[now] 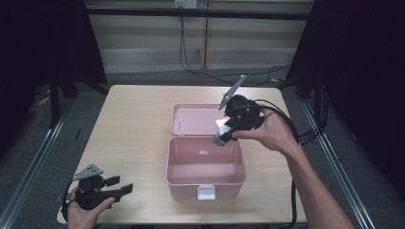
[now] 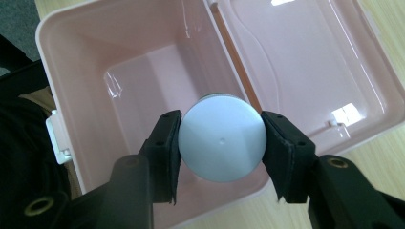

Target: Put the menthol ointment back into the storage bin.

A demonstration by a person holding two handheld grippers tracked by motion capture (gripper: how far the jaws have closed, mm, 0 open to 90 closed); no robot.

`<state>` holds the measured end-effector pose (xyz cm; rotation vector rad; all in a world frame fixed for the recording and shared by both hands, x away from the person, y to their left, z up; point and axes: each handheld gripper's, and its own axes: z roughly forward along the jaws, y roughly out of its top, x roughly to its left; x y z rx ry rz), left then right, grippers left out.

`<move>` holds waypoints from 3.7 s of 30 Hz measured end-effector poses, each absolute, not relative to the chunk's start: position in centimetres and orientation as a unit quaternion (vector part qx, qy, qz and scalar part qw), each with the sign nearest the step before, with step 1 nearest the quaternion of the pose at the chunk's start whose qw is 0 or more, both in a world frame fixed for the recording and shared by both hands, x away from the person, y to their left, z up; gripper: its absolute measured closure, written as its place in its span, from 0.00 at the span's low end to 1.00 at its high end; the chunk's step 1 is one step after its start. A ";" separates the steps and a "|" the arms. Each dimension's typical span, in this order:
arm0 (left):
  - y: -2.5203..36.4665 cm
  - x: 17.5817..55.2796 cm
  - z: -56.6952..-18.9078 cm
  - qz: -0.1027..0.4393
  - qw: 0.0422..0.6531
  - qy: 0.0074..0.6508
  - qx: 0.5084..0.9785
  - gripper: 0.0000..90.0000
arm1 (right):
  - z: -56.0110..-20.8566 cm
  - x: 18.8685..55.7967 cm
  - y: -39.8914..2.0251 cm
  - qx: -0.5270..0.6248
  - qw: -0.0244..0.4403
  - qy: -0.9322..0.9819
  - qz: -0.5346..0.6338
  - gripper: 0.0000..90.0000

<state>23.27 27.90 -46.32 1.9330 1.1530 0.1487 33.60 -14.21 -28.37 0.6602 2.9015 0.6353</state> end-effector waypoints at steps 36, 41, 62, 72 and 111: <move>28.0 23.3 -46.4 0.056 0.428 0.464 0.773 0.34 | -29.6 35.1 -7.3 0.138 0.031 0.973 0.182 0.57; 28.0 23.3 -46.3 0.057 0.428 0.466 0.772 0.34 | -30.0 35.3 -6.4 0.124 0.028 0.976 0.178 0.57; 28.1 23.5 -46.4 0.057 0.430 0.465 0.772 0.35 | -31.8 36.0 -4.0 0.087 0.018 0.982 0.168 0.57; 28.0 23.4 -46.3 0.056 0.431 0.466 0.771 0.35 | -32.4 35.8 -2.9 0.070 0.016 0.985 0.157 0.57; 28.0 23.3 -46.3 0.055 0.431 0.461 0.774 0.39 | -38.6 35.1 1.0 0.012 -0.032 0.994 0.102 0.57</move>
